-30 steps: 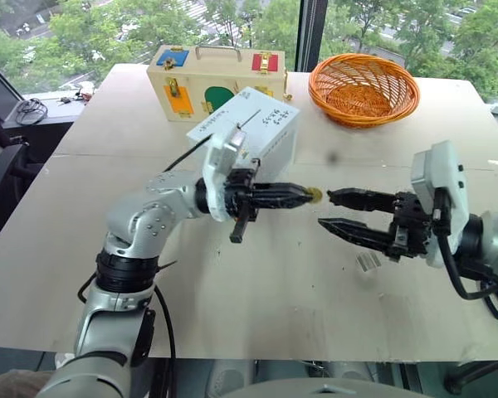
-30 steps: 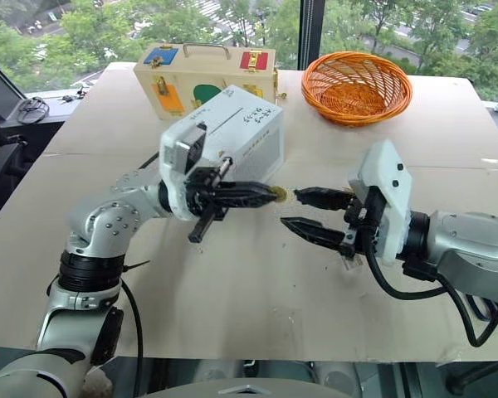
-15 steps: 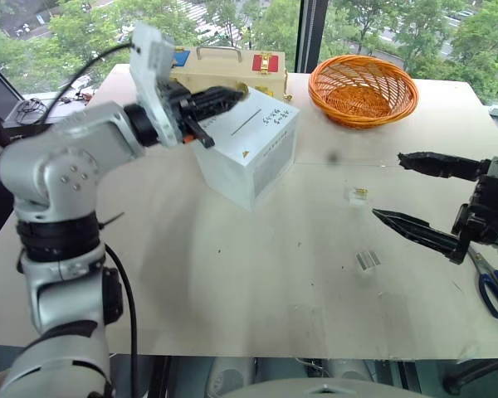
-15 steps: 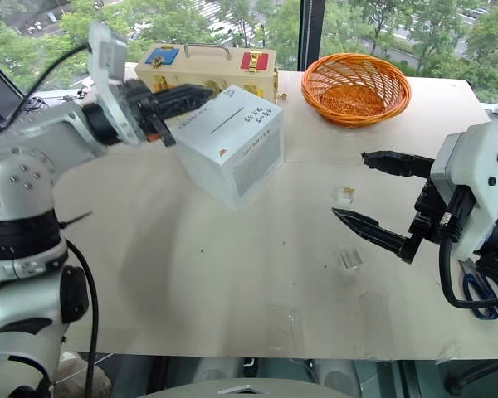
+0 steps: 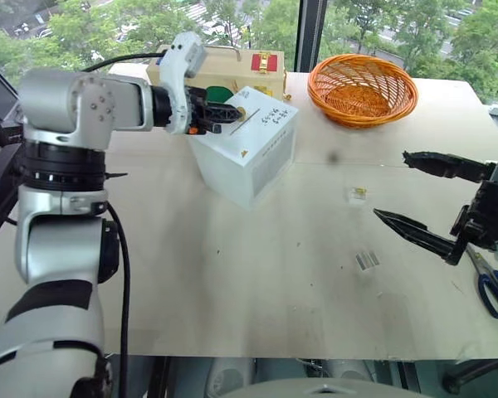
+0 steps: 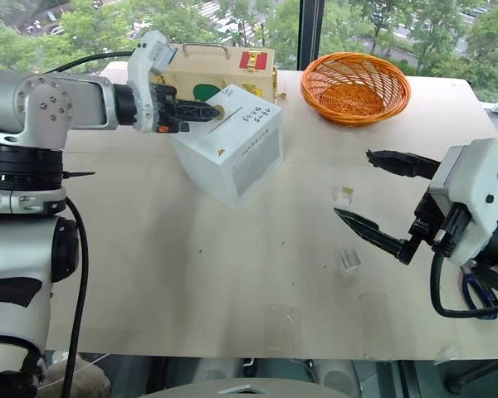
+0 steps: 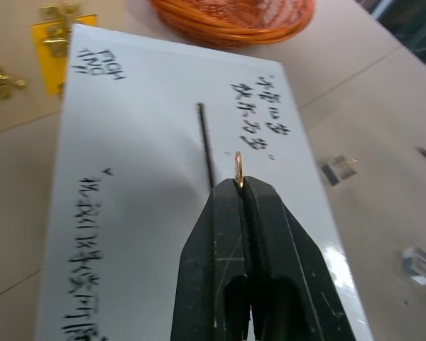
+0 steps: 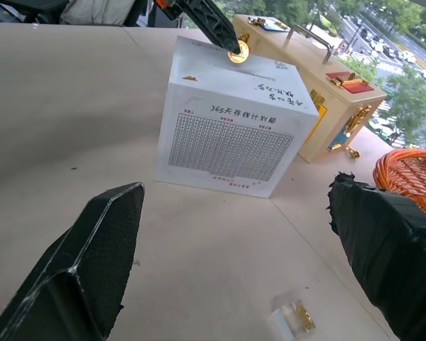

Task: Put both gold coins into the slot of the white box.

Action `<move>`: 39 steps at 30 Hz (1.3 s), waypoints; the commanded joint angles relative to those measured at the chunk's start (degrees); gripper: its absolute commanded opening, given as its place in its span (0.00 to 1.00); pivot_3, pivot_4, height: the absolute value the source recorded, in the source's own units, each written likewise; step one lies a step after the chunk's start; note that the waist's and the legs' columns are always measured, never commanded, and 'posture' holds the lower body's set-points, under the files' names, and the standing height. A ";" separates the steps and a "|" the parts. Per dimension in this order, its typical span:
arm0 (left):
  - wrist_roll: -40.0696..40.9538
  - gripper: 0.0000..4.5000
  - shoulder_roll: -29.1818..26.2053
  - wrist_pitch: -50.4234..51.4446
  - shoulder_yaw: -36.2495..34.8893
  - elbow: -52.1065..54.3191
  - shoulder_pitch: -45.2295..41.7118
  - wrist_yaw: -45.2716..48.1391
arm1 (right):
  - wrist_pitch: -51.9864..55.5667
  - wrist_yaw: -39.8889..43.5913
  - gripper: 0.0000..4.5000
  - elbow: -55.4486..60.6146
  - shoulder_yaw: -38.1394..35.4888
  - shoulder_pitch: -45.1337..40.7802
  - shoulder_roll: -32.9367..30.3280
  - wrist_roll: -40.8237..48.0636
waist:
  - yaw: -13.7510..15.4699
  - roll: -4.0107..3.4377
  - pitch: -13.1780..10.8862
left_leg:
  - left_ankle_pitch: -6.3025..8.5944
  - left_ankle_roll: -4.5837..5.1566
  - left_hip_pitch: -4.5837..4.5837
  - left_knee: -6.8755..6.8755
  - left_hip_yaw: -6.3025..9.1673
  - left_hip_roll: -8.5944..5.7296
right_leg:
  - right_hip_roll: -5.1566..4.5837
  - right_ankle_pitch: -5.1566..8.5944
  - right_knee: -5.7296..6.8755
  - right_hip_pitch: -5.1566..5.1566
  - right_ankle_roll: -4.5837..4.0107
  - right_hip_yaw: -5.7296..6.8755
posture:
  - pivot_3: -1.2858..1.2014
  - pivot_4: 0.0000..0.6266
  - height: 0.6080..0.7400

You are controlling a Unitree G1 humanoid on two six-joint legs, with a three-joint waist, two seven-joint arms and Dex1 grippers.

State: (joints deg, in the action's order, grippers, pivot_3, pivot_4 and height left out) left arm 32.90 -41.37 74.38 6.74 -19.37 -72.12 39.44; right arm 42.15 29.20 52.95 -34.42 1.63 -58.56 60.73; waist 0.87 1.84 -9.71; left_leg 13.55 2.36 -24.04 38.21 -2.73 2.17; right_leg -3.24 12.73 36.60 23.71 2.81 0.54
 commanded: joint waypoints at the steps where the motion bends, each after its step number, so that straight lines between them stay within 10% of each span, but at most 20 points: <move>1: -3.09 0.00 0.16 0.16 1.19 -1.72 -2.55 -0.03 | -1.59 -0.43 0.99 1.23 -0.83 0.79 0.62 -1.48 | -0.03 0.00 0.00 | 0.00 0.00 0.00 0.00 -0.02 0.00 | -0.02 0.00 0.00 0.00 0.00 -0.02 | 0.52 0.24 1.00; 26: -7.74 0.00 4.61 3.79 3.32 3.78 -2.90 1.47 | -3.39 -4.30 0.99 2.13 -4.48 1.62 0.91 4.35 | 0.14 0.01 0.00 | 0.00 0.00 0.03 0.09 0.01 0.01 | -0.12 -0.02 0.14 -0.02 -0.06 -0.01 | 0.52 0.24 1.00; 33: -6.44 0.69 2.91 0.17 -2.11 7.13 -1.08 3.77 | -2.22 -6.26 1.00 1.77 -2.28 1.83 0.51 5.40 | -0.10 0.01 0.00 | 0.00 0.00 0.01 0.09 0.01 -0.01 | -0.14 -0.04 0.15 -0.01 -0.01 -0.01 | 0.52 0.24 1.00; 39: 7.38 0.69 0.28 -0.29 -16.12 20.63 7.74 12.93 | 1.04 -10.55 1.00 -3.77 11.80 -3.28 -0.72 -3.99 | -1.29 0.00 -0.01 | 0.00 -0.01 0.09 0.06 -0.04 0.08 | -0.14 0.00 0.21 0.01 -0.10 -0.07 | 0.52 0.24 1.00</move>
State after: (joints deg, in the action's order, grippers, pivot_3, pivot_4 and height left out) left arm 37.11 -40.58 74.56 -7.06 -2.67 -64.93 50.62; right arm 43.33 19.33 49.56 -23.46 -0.66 -58.76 58.65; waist -0.42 1.84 -9.72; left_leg 13.55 2.35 -23.95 38.28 -2.78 2.25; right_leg -3.41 12.74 36.80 23.72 2.71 0.46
